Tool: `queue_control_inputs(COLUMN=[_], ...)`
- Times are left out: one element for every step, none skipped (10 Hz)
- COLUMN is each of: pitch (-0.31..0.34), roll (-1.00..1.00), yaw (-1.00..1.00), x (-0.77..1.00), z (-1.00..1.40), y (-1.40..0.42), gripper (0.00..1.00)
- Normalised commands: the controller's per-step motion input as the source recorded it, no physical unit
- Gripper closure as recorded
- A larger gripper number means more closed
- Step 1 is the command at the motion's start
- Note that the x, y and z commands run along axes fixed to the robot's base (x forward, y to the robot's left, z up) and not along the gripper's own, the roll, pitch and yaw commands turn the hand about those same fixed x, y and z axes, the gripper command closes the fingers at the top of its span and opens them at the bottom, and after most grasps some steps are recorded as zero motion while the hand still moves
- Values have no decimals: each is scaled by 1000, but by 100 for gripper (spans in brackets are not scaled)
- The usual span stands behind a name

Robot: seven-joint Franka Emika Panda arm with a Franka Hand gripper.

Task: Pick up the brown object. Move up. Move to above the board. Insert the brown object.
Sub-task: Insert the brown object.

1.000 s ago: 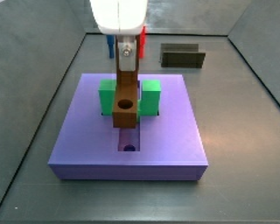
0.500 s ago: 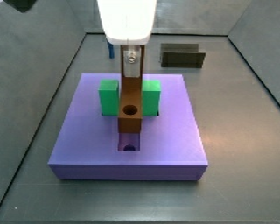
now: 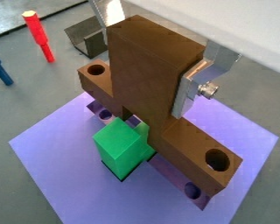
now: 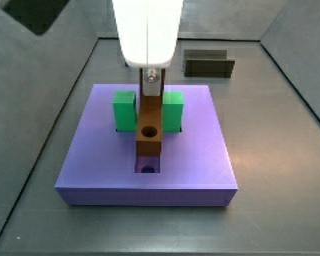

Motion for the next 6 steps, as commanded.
queue_control_inputs(pitch=[0, 0, 0, 0, 0, 0], roll=[77, 59, 17, 4, 0, 0], yaw=[0, 0, 0, 0, 0, 0], x=[0, 0, 0, 0, 0, 0], z=[-169, -160, -146, -154, -200, -186], y=[0, 0, 0, 0, 0, 0], gripper=[100, 100, 100, 100, 100, 100])
